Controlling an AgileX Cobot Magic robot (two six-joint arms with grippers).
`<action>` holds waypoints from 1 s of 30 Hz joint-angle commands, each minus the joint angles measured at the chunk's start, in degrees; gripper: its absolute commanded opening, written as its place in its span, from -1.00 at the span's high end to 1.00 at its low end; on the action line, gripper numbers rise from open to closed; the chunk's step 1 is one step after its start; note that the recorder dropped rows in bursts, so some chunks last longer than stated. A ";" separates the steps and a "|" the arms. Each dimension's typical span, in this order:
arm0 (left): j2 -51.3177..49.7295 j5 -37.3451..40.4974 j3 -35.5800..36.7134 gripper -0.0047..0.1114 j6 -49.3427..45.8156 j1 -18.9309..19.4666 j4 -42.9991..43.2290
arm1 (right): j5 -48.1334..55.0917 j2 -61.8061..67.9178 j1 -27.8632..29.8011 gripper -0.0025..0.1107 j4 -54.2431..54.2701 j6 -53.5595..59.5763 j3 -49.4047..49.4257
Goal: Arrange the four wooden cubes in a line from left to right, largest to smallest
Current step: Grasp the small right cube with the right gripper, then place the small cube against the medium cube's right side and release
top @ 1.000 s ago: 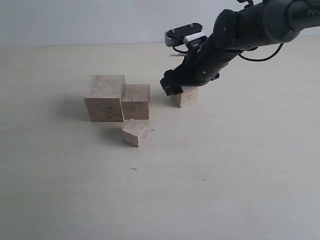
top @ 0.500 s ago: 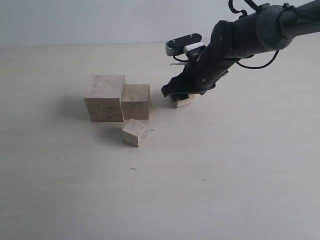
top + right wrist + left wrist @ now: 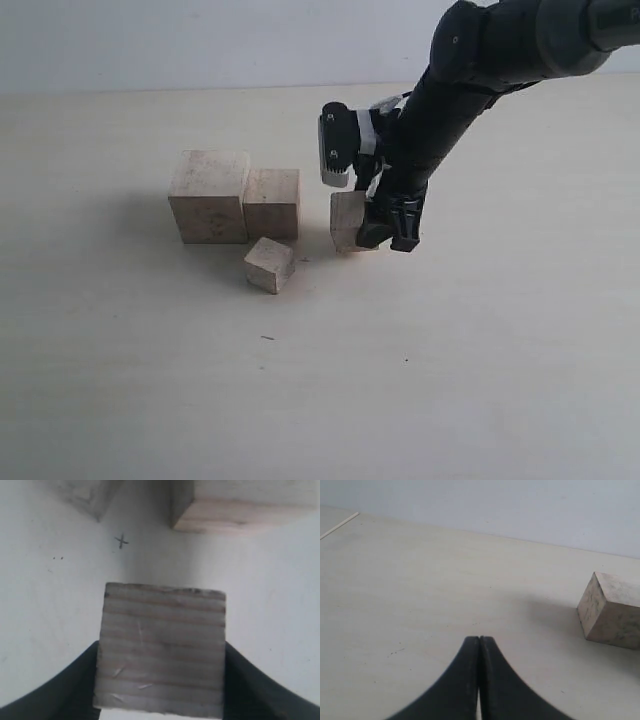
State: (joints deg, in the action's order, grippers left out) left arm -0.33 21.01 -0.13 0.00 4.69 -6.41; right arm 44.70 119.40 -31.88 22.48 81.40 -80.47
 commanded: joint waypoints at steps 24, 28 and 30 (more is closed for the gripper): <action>0.33 -0.47 0.13 0.92 0.00 -0.27 0.20 | -4.65 2.59 4.73 0.96 24.22 22.18 0.08; 0.33 -0.47 0.13 0.92 0.00 -0.27 0.20 | -4.02 4.17 5.64 0.96 25.95 25.46 0.08; 0.33 -0.47 0.13 0.92 0.00 -0.27 0.20 | -3.30 5.25 5.64 0.96 28.75 27.97 0.08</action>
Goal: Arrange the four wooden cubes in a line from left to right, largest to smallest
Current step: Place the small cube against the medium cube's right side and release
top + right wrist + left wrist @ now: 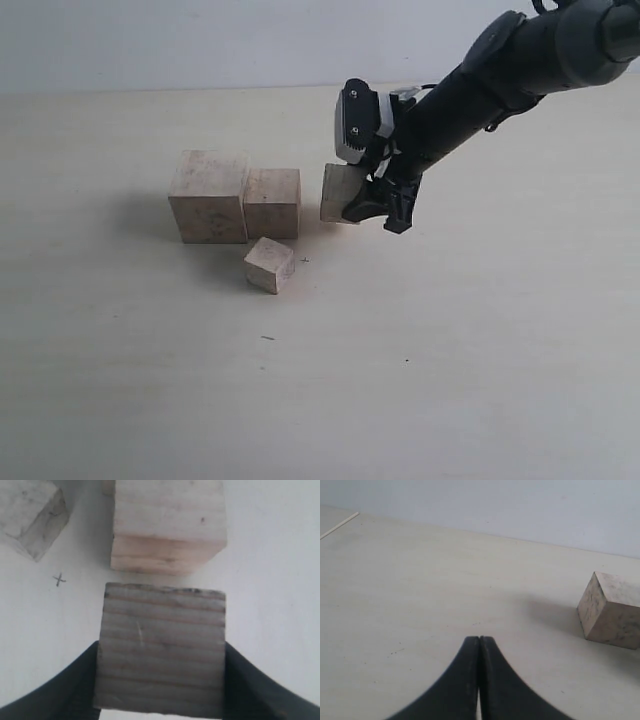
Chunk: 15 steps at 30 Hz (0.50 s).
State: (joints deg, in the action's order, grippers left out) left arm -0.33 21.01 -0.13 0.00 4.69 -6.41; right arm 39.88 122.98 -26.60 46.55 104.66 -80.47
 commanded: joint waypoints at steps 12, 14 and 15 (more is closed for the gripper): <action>0.33 -0.47 0.13 0.92 0.00 -0.27 0.20 | 1.22 4.82 0.36 0.96 9.86 10.77 0.08; 0.33 -0.47 0.13 0.92 0.00 -0.27 0.20 | 0.45 5.40 0.36 0.96 10.46 10.77 0.08; 0.33 -0.47 0.13 0.92 0.00 -0.27 0.20 | 0.46 5.65 0.36 0.96 10.46 10.77 0.08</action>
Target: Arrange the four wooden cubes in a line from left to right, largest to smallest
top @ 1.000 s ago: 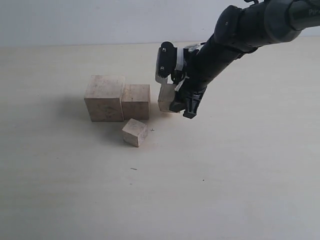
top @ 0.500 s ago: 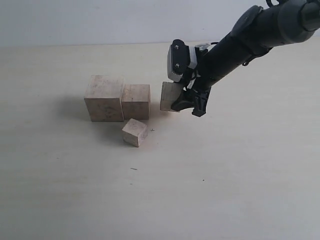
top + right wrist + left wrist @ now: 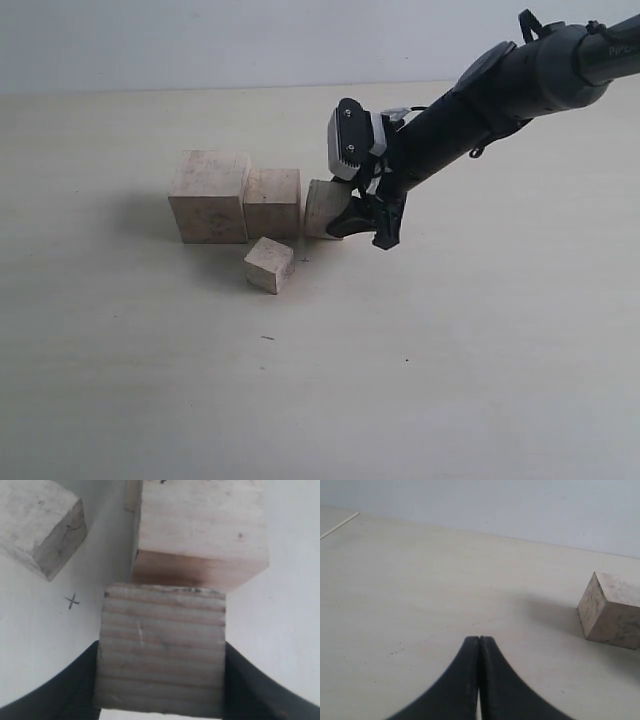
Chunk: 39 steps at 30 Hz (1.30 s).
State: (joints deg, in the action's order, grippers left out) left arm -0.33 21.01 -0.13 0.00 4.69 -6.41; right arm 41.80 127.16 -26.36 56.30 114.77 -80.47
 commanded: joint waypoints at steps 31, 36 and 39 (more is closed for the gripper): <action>0.33 -0.47 0.13 0.92 0.00 -0.27 0.20 | -1.56 -9.30 0.12 -0.40 0.76 -17.96 0.08; 0.33 -0.47 0.13 0.92 0.00 -0.27 0.20 | -0.83 -12.10 0.12 -0.05 -13.88 -43.35 0.08; 0.33 -0.47 0.13 0.92 0.00 -0.27 0.20 | 0.33 -11.69 0.12 0.23 -24.86 -55.55 0.08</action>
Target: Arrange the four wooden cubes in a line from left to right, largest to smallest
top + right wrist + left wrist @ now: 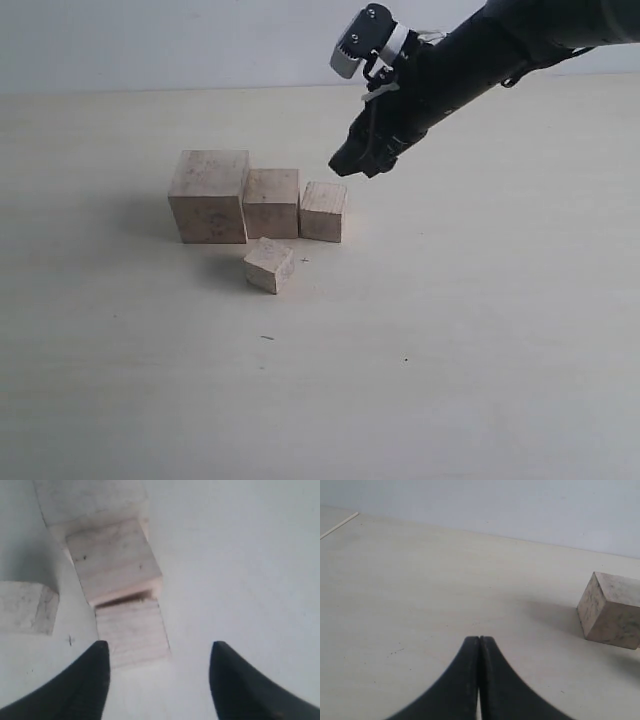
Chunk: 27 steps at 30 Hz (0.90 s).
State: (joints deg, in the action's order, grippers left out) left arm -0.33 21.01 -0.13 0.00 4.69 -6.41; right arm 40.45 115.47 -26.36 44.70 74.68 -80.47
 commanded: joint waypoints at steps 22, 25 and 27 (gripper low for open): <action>0.33 -0.47 0.13 0.92 0.00 -0.27 0.20 | -5.77 9.03 -0.29 0.45 -9.68 -20.80 0.08; 0.33 -0.47 0.13 0.92 0.00 -0.27 0.20 | -6.28 9.49 -0.39 0.45 -8.53 -20.27 0.08; 0.33 -0.47 0.13 0.92 0.00 -0.27 0.20 | -6.80 9.49 -0.66 0.45 -8.26 -19.57 0.08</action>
State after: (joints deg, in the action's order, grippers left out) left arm -0.33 21.01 -0.13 0.00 4.69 -6.41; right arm 34.62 125.08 -26.54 35.36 54.26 -80.47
